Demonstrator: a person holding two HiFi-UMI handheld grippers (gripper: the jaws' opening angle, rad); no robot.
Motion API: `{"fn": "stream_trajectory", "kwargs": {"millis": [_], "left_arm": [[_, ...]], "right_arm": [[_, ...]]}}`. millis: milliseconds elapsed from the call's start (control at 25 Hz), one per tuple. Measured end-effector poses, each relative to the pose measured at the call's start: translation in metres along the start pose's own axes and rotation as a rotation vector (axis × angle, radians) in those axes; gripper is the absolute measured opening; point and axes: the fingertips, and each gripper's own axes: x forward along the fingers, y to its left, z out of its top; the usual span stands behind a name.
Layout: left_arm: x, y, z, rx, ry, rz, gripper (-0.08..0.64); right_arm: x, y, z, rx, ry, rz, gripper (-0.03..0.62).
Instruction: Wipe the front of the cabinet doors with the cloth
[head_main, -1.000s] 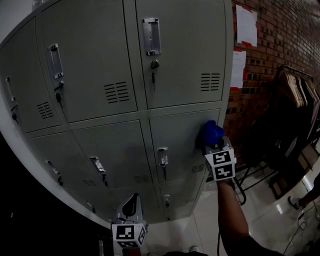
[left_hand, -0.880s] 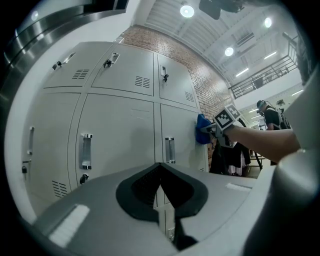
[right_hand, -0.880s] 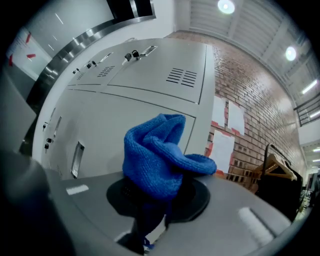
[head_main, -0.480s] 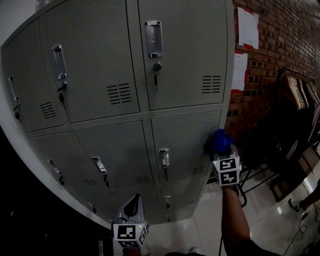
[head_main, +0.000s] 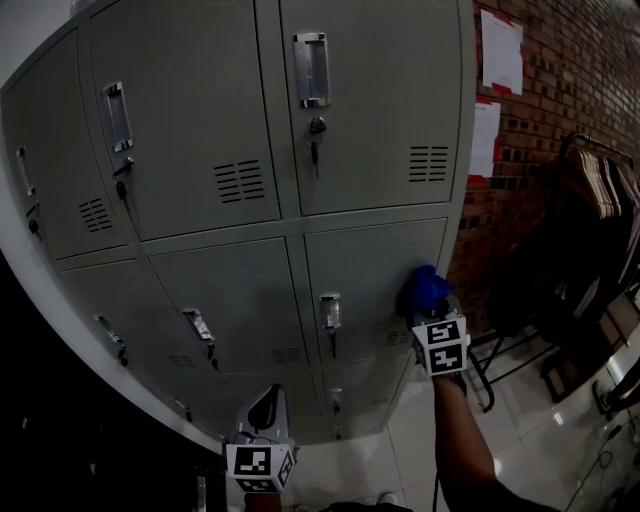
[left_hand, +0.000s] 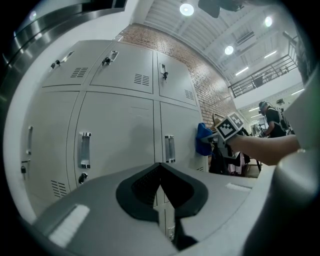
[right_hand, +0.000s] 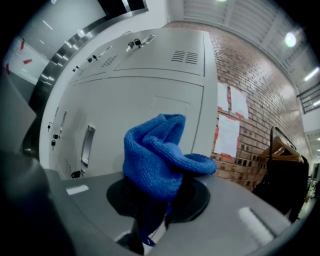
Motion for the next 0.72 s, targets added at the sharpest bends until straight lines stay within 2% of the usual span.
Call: {"fn": "stream_trajectory", "kwargs": {"millis": [320,720], "left_arm": [[-0.005,0.008,-0.003,-0.004,-0.001,0.020,0.017],[-0.016,0.025,-0.003,-0.019,-0.014,0.057,0.018]], "right_arm": [[0.007,0.079,0.034,-0.043,-0.067,0.128,0.080],[0.013,0.140,0.053,-0.073,-0.092,0.229,0.081]]}}
